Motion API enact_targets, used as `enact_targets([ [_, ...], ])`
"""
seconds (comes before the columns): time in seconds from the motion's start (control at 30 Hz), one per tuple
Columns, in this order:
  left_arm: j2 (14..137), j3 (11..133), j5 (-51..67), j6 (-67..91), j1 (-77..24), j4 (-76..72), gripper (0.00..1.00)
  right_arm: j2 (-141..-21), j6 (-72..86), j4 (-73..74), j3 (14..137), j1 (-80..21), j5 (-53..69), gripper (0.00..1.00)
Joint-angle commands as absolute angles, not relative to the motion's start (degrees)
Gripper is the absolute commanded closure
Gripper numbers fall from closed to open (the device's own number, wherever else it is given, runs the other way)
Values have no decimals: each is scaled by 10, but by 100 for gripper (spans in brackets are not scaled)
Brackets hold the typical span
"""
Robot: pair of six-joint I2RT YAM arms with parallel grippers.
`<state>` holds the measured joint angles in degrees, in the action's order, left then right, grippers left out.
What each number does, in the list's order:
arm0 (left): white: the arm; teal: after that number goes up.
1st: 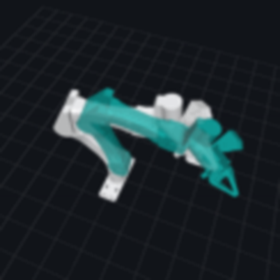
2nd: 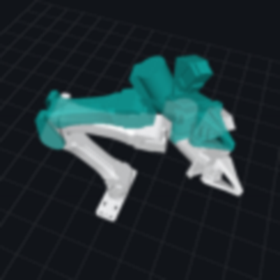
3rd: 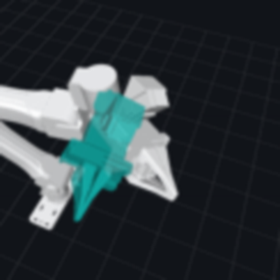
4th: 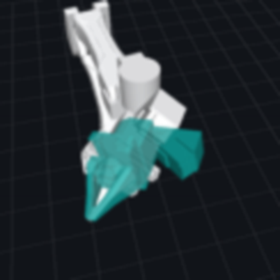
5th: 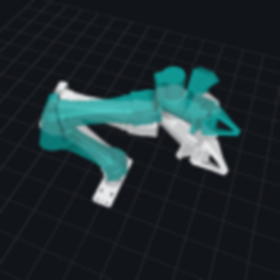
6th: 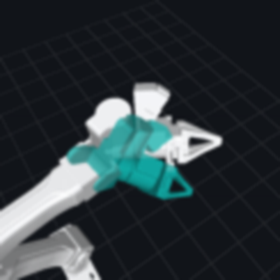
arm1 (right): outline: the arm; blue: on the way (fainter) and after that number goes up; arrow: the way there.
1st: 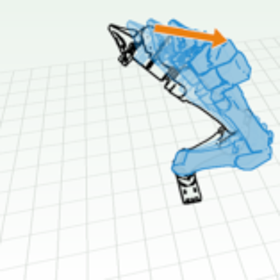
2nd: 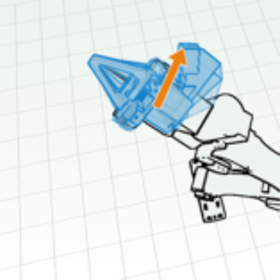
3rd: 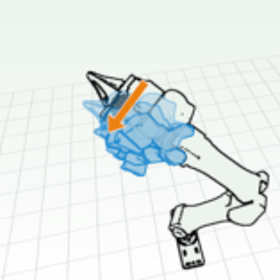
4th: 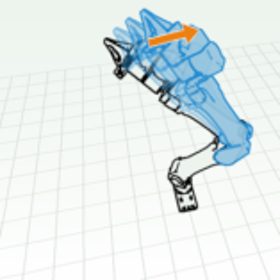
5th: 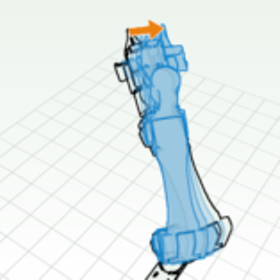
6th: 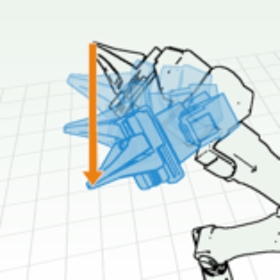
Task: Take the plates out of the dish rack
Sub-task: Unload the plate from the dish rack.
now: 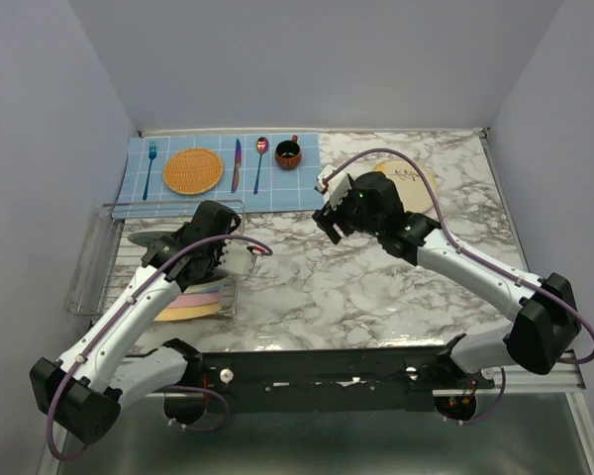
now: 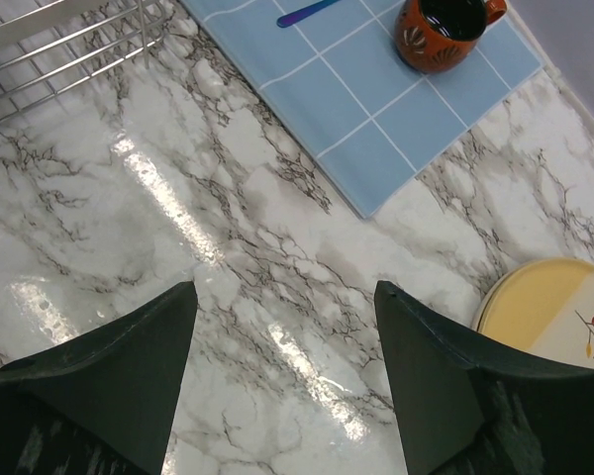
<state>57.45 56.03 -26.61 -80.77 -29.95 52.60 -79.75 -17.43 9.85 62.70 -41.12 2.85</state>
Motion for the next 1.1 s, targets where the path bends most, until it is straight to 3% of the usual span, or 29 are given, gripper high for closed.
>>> enact_targets([
  [0.0,553,603,-285,-844,-300,555,100,-809,-176,85,628,-408,25,19],
  [0.6,507,635,-256,-871,-301,634,100,-824,-179,84,627,-408,19,19],
  [1.07,494,651,-250,-892,-301,566,100,-827,-180,89,631,-408,15,19],
])
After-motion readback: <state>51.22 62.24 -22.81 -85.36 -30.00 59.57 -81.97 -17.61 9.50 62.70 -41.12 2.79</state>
